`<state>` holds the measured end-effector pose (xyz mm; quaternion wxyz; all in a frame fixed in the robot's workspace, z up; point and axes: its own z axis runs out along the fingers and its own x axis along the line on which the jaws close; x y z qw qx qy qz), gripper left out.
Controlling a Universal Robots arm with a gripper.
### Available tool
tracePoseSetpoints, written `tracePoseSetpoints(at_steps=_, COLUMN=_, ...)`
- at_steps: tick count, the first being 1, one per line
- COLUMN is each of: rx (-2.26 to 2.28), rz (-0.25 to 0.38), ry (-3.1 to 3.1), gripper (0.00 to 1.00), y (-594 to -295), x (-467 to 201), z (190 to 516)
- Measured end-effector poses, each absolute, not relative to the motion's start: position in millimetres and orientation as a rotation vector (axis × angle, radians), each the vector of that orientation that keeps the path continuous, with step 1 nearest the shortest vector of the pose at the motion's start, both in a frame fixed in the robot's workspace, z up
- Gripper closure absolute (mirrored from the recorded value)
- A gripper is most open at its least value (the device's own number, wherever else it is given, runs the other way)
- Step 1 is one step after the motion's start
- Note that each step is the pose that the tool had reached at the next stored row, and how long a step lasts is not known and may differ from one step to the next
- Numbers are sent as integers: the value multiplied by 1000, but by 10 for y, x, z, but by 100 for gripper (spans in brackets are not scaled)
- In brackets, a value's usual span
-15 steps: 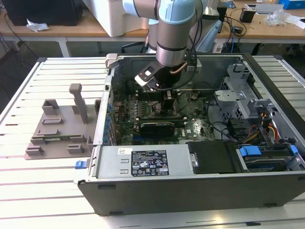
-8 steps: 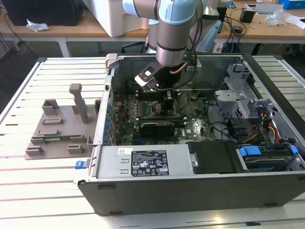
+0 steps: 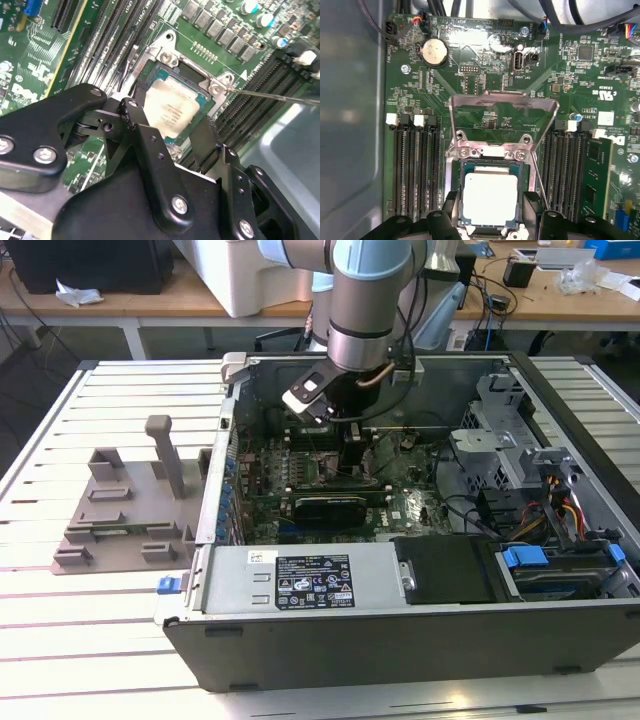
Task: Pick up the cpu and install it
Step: 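Place the cpu into insertion slot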
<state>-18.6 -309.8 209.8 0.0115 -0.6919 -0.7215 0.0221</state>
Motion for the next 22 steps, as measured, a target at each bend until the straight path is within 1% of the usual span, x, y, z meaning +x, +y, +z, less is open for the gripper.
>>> tracePoseSetpoints(at_steps=1, rx=-2158, rz=69, ry=-2250, gripper=39, y=-3097, x=-185, z=2100)
tracePoseSetpoints(at_steps=9, rx=-2154, rz=59, ry=-2246, gripper=88, y=-3098, x=-186, z=2091)
tracePoseSetpoints(at_steps=10, rx=-2153, rz=58, ry=-2246, gripper=89, y=-3098, x=-186, z=2088)
tracePoseSetpoints(at_steps=18, rx=-2150, rz=64, ry=-2243, gripper=89, y=-3111, x=-143, z=2023)
tracePoseSetpoints(at_steps=22, rx=-2150, rz=60, ry=-2243, gripper=89, y=-3107, x=-107, z=2053)
